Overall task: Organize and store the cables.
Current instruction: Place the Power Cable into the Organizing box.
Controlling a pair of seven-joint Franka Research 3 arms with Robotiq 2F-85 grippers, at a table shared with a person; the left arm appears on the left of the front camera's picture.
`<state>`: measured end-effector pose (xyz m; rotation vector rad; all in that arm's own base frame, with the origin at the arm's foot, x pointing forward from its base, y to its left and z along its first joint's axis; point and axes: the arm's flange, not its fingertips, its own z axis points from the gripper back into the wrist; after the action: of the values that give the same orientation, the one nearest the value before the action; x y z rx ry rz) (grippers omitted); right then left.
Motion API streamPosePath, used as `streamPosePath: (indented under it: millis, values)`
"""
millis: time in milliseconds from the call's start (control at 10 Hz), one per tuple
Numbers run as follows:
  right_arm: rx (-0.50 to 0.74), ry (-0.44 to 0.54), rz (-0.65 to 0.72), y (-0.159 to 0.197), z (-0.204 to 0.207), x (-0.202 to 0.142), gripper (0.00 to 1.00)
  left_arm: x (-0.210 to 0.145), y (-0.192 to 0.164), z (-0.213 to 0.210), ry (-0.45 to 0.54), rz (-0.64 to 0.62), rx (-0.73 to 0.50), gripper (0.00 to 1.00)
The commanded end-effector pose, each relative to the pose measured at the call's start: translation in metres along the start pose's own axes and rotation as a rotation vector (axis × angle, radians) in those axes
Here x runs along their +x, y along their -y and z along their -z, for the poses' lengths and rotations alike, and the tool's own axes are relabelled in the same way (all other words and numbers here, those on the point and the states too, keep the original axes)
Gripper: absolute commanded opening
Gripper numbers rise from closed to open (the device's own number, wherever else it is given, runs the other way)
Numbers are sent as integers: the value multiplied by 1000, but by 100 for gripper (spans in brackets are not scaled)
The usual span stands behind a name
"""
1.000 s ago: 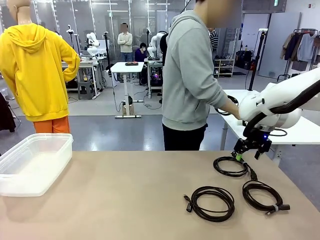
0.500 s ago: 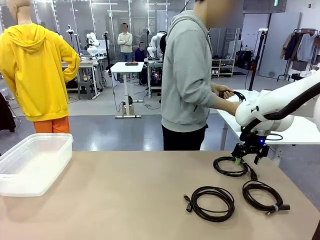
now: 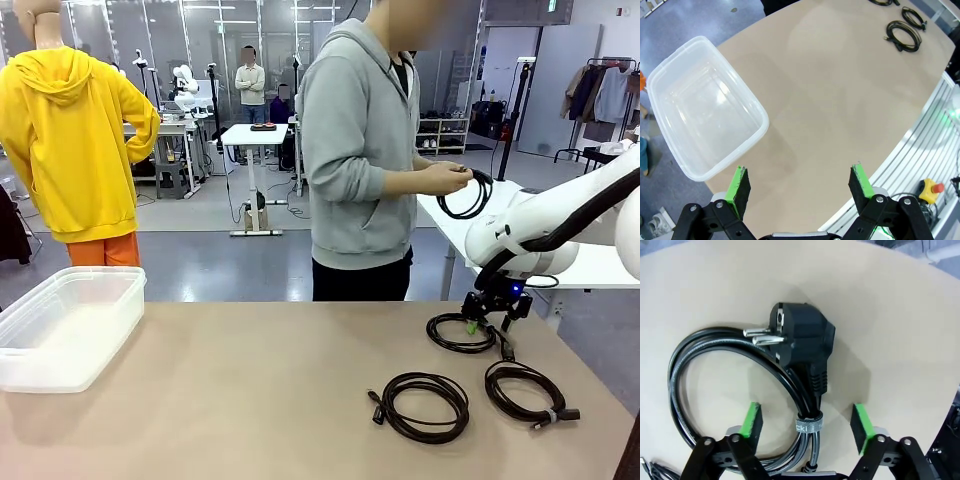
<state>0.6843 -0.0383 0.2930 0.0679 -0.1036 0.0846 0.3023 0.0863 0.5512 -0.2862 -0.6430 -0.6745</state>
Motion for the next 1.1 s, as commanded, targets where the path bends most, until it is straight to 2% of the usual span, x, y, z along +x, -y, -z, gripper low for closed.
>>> streamPosePath:
  millis: [0, 100, 300, 400, 500, 700, 1000]
  values:
    - [-32, 16, 13, -6, 1, 0, 15, 1, -1, 0, 10, 7, -6, 100]
    - [-28, 5, 13, -7, 1, -1, 0, 1, -1, 0, 10, 7, -6, 100]
    - [-20, 4, 36, -7, -1, 1, 0, 1, -1, 0, 10, 7, -6, 100]
    - [-24, 13, 37, -9, -6, 1, 6, 1, -1, 0, 10, 7, -6, 100]
    - [-26, 21, 31, -11, -12, 1, 0, 1, -1, 0, 10, 7, -6, 100]
    - [-50, 25, 29, -13, -22, 1, 0, 1, -1, 0, 10, 7, -6, 100]
    - [-67, 36, 73, -24, -78, -7, 0, 1, -1, 0, 10, 7, -6, 100]
